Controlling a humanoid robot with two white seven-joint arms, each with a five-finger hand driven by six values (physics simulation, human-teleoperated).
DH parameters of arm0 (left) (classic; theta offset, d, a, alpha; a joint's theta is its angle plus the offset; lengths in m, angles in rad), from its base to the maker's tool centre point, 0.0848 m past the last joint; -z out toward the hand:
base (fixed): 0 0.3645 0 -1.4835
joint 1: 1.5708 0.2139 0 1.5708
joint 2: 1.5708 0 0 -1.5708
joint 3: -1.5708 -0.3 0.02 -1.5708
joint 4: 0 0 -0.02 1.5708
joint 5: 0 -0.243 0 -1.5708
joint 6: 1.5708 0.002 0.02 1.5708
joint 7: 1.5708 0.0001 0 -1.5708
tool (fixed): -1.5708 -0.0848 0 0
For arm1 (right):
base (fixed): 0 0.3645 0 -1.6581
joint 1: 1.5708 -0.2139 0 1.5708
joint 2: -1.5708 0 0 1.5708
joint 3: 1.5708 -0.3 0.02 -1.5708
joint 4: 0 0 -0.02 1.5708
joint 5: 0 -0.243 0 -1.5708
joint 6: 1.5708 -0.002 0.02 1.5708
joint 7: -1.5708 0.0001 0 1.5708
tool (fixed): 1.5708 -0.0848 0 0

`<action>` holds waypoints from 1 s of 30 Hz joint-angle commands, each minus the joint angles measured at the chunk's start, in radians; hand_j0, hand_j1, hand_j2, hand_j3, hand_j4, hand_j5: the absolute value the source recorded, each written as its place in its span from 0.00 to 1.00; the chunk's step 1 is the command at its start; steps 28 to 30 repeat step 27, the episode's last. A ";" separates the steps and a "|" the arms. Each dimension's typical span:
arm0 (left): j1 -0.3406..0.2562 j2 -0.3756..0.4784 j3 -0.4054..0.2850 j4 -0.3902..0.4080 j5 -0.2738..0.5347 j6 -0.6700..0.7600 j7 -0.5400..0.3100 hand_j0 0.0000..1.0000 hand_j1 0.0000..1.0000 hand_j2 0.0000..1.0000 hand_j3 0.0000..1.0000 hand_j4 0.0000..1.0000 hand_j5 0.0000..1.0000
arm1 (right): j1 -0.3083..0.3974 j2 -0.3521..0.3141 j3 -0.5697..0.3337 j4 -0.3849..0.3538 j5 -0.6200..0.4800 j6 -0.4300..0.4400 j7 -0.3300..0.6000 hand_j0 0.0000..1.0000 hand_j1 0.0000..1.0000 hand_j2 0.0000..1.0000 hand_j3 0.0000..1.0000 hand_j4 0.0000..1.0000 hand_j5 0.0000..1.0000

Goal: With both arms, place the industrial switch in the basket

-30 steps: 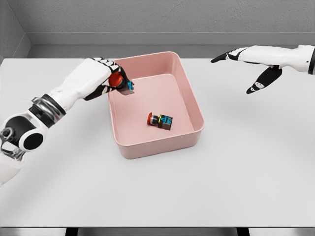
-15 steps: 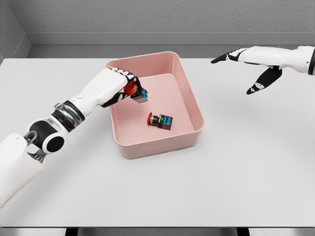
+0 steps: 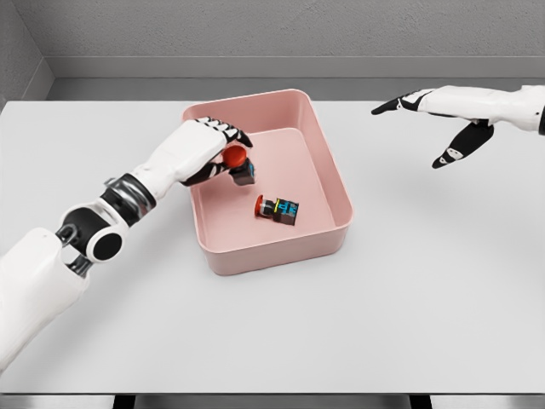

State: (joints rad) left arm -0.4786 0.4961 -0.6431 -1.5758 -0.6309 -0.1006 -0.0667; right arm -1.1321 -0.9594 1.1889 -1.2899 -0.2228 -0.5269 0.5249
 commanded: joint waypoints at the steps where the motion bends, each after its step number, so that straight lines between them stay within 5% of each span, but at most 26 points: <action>1: 0.000 -0.005 0.000 0.000 0.000 -0.001 0.002 0.78 0.78 0.78 0.78 0.78 0.78 | 0.000 0.001 -0.002 0.000 -0.007 0.002 0.000 1.00 1.00 1.00 1.00 1.00 1.00; 9: -0.002 0.007 0.002 -0.027 0.013 -0.004 0.005 1.00 1.00 1.00 1.00 1.00 1.00 | 0.000 -0.001 -0.002 0.004 -0.007 0.002 -0.002 1.00 1.00 1.00 1.00 1.00 1.00; 11: 0.003 0.159 0.005 -0.164 0.074 -0.143 0.004 1.00 1.00 1.00 1.00 1.00 1.00 | 0.000 -0.002 -0.002 0.006 -0.007 0.002 -0.002 1.00 1.00 1.00 1.00 1.00 1.00; 13: 0.008 0.308 0.019 -0.190 0.198 -0.491 0.004 1.00 1.00 1.00 1.00 1.00 1.00 | 0.000 -0.002 -0.002 0.006 -0.007 0.002 -0.002 1.00 1.00 1.00 1.00 1.00 1.00; 16: 0.012 0.458 0.025 -0.187 0.316 -0.510 0.002 1.00 1.00 1.00 1.00 1.00 1.00 | 0.000 -0.001 -0.002 0.004 -0.007 0.002 -0.002 1.00 1.00 1.00 1.00 1.00 1.00; 19: 0.054 0.507 0.097 -0.179 0.312 -0.510 -0.001 1.00 1.00 1.00 1.00 1.00 1.00 | 0.000 -0.001 0.000 0.006 -0.007 0.002 -0.002 1.00 1.00 1.00 1.00 1.00 1.00; 30: 0.060 0.539 0.099 -0.135 0.307 -0.510 0.001 1.00 1.00 1.00 1.00 1.00 1.00 | 0.000 -0.001 0.000 0.006 -0.007 0.002 -0.003 1.00 1.00 1.00 1.00 1.00 1.00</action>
